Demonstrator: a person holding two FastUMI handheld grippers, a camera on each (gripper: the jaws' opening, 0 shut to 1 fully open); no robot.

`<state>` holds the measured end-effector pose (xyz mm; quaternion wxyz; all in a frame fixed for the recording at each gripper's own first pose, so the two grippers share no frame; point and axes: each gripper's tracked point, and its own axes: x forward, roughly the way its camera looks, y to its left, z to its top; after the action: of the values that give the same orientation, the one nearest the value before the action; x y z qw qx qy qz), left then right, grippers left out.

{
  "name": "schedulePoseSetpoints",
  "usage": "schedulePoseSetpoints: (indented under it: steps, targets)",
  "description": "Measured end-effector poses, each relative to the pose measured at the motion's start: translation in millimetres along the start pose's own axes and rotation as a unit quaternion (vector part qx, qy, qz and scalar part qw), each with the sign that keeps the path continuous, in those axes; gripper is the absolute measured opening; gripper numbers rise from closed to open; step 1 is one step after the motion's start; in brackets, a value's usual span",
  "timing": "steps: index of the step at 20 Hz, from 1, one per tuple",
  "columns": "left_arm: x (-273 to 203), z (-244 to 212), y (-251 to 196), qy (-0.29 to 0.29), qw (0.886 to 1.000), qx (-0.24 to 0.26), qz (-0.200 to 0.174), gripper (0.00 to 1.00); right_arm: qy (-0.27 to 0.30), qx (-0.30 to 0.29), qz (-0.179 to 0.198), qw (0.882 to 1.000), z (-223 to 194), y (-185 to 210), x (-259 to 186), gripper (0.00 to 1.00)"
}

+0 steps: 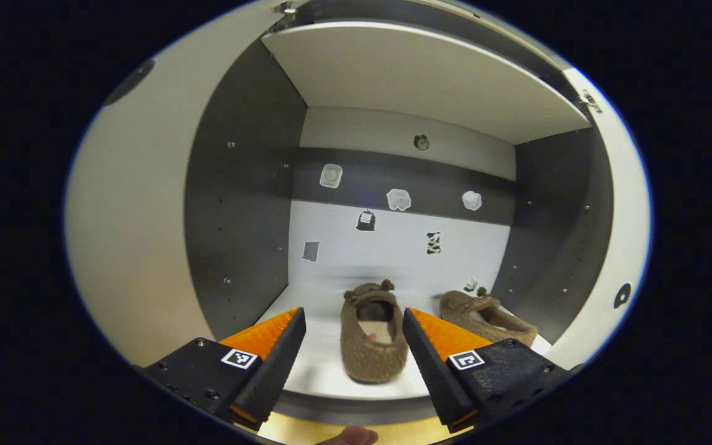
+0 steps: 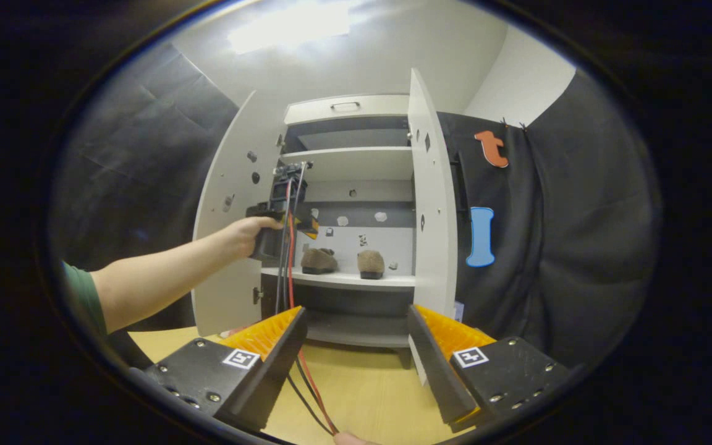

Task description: Grab one shoe with the right hand and put it into the shoe cabinet, grab the other shoe with the left hand and put it into the shoe cabinet; then close the right door with the right hand and the left door with the left hand.

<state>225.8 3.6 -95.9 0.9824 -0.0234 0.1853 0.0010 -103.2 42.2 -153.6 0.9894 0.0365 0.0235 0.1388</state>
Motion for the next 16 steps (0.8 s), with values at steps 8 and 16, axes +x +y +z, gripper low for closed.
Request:
schedulePoseSetpoints:
  steps: [8,16]
  targets:
    - [-132.5,16.6,-3.5,-0.115,0.991,0.025,-0.065,0.96,-0.015,0.038,0.015,0.999,10.0,-14.7,-4.7,0.98]
    - [-226.3,-46.1,-11.5,-0.127,0.988,0.021,-0.080,0.96,-0.049,0.009,-0.055,0.997,78.8,-158.5,37.4,0.98]
